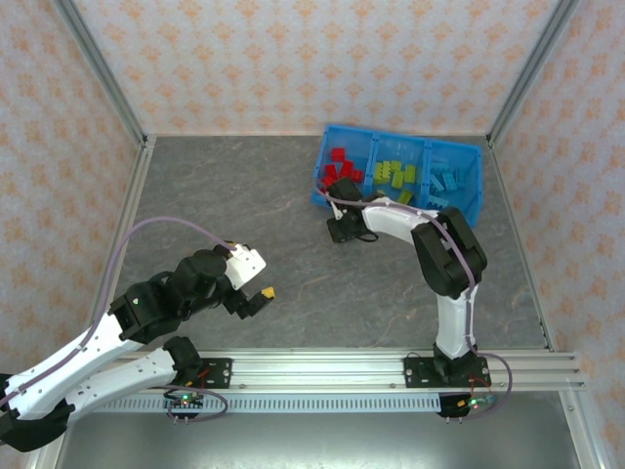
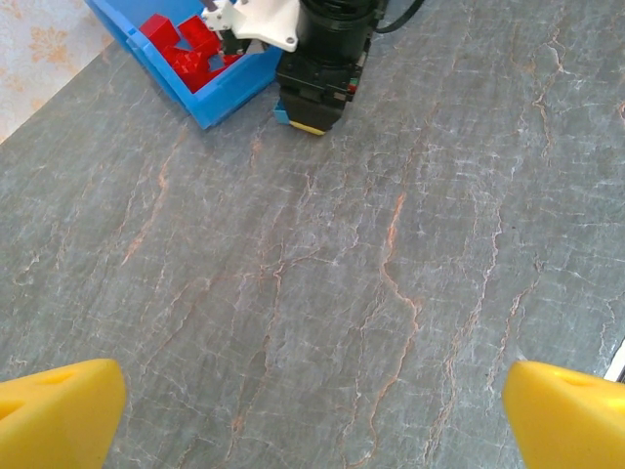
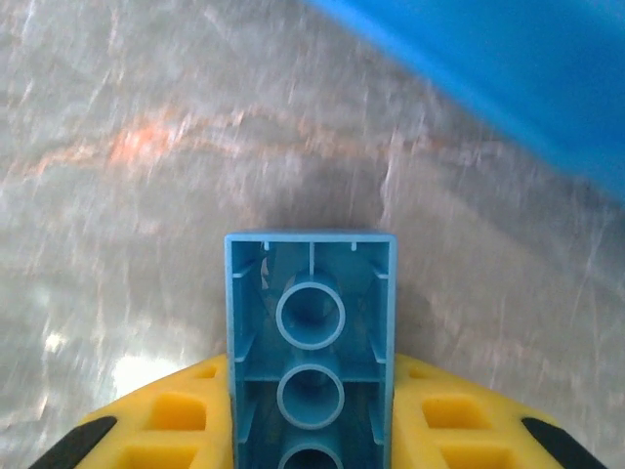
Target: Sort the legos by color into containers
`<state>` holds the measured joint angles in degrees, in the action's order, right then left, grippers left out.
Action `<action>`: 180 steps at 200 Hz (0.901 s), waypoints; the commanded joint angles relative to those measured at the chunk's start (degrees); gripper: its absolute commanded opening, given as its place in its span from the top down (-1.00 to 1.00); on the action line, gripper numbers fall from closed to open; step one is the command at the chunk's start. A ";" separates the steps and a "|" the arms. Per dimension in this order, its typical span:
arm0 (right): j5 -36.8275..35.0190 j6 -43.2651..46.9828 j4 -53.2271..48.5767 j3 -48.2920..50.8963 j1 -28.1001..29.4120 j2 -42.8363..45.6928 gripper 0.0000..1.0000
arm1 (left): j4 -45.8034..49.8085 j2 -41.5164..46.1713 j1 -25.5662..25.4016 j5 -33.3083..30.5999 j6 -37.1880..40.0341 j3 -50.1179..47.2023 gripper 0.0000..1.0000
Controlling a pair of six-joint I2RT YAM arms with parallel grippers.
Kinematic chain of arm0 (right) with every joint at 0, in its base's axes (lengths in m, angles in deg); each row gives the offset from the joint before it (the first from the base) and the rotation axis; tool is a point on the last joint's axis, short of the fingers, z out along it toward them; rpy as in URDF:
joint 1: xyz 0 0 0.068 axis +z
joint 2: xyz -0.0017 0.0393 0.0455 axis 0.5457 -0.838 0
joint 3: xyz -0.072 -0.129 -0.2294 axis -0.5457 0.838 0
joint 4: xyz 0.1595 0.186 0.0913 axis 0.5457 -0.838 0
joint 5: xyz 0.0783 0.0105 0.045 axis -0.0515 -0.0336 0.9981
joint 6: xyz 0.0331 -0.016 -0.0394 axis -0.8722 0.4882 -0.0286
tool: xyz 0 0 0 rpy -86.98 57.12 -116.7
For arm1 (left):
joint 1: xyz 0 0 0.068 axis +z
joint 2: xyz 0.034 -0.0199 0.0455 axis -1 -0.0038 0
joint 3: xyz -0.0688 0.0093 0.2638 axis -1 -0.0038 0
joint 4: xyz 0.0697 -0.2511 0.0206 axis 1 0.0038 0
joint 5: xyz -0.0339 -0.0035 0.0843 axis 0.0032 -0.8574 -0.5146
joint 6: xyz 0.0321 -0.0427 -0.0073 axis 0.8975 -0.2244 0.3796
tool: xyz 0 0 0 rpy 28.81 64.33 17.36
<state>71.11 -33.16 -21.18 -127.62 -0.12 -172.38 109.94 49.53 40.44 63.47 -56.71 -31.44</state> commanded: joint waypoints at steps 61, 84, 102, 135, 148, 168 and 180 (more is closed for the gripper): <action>-7.78 -16.42 8.25 17.91 -3.48 36.29 0.55 | 0.87 1.23 0.49 -0.54 0.94 -0.47 -1.00; -9.97 -19.94 9.57 19.04 -11.63 42.51 0.58 | 0.96 1.18 0.45 -0.50 1.00 -0.37 -1.00; -9.52 -22.51 9.04 17.36 -20.21 41.80 0.60 | 1.03 1.30 0.51 -0.56 1.00 -0.31 -1.00; -6.31 -27.29 6.45 11.40 -32.73 30.18 0.60 | 1.14 1.53 0.49 -0.71 0.86 -0.31 -1.00; -4.65 -28.70 4.40 7.61 -36.04 24.11 0.61 | 1.13 1.65 0.50 -0.75 0.77 -0.36 -1.00; -6.19 -27.51 1.96 2.04 -37.60 16.81 0.58 | 1.19 1.65 0.47 -0.97 0.74 -0.39 -1.00; -8.48 -26.31 0.20 -1.11 -37.56 13.85 0.48 | 1.14 1.64 0.50 -0.97 0.74 -0.31 -1.00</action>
<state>65.05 -59.12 -15.83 -122.63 -37.63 -153.97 109.94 50.61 40.44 63.43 -56.71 -31.44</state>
